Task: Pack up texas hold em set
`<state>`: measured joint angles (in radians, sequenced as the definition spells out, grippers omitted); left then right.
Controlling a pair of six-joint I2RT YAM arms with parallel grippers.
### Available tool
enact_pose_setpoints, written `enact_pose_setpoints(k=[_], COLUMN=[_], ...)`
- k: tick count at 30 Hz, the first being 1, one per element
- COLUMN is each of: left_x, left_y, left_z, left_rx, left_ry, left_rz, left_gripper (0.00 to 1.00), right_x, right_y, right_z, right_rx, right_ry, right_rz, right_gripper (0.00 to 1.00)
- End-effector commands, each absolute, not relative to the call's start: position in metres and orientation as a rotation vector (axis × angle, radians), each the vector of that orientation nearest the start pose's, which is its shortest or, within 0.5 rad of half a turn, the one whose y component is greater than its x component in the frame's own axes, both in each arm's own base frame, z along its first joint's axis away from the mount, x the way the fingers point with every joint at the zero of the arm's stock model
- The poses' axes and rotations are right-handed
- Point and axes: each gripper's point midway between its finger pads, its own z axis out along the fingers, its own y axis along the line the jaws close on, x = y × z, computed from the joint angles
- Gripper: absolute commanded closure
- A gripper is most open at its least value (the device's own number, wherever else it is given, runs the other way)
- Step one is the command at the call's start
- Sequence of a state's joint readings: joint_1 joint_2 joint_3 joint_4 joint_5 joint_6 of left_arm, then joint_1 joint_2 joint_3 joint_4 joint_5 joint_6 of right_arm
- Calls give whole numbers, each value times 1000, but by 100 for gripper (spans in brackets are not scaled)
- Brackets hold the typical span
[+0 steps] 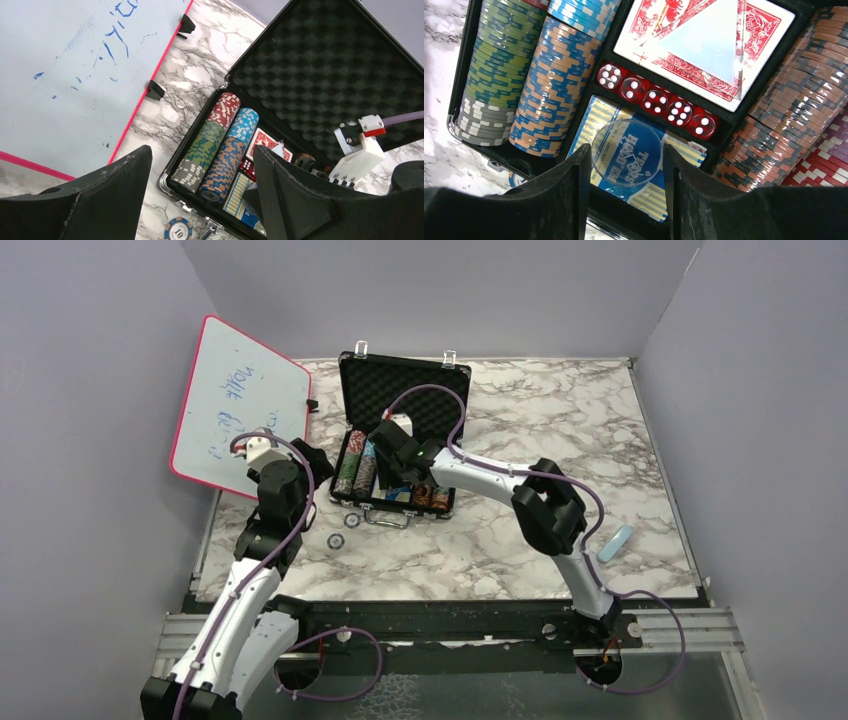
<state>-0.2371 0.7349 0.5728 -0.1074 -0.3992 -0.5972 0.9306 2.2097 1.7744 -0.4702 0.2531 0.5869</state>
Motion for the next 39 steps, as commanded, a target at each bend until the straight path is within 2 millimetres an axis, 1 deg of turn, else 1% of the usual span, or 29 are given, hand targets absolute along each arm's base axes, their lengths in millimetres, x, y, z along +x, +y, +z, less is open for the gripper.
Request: enact_pose_setpoints(k=[1, 4, 6, 7, 10, 12, 14, 16, 19, 21, 24, 26, 28, 29, 32, 33, 35, 37, 39], left_x=[303, 303, 303, 303, 303, 303, 304, 305, 306, 306, 307, 308, 308, 308, 309, 308, 307, 305, 304], left_y=[-17, -15, -14, -14, -15, -15, -17, -21, -26, -31, -38, -42, -46, -48, -62, -68, -84, -96, -101], left_z=[216, 218, 216, 217, 217, 217, 218, 219, 222, 224, 227, 228, 230, 231, 236, 239, 246, 248, 248], left_rx=[-628, -634, -633, -633, -629, -624, -613, -594, -561, -534, -494, -474, -457, -442, -370, -334, -241, -184, -162], left_ry=[1694, 1685, 1688, 1685, 1686, 1689, 1690, 1690, 1691, 1693, 1694, 1694, 1693, 1694, 1690, 1683, 1660, 1645, 1640], left_rz=[-209, -209, -209, -211, -212, -212, -224, -241, -266, -284, -319, -340, -357, -368, -428, -457, -531, -596, -620], left_gripper=[23, 23, 23, 23, 23, 23, 22, 22, 22, 21, 21, 21, 21, 21, 21, 21, 21, 20, 20], right_x=[329, 326, 326, 327, 330, 333, 337, 343, 354, 365, 374, 375, 377, 377, 374, 373, 373, 375, 379], right_y=[421, 420, 422, 425, 427, 424, 415, 399, 360, 321, 265, 228, 197, 182, 150, 142, 132, 130, 130], right_z=[59, 61, 66, 72, 89, 101, 116, 129, 144, 148, 149, 145, 136, 129, 101, 90, 74, 60, 46], right_rx=[-323, -323, -331, -335, -336, -322, -294, -253, -152, -52, 80, 157, 209, 239, 311, 327, 316, 278, 249], right_ry=[2493, 2508, 2505, 2493, 2462, 2433, 2396, 2356, 2305, 2281, 2273, 2281, 2293, 2312, 2406, 2439, 2486, 2523, 2563], right_rz=[319, 311, 328, 344, 368, 354, 326, 278, 194, 124, 54, 9, -16, -26, 0, 6, 9, 2, -25], right_gripper=[53, 49, 42, 38, 32, 29, 28, 28, 28, 28, 28, 28, 27, 27, 24, 23, 19, 17, 17])
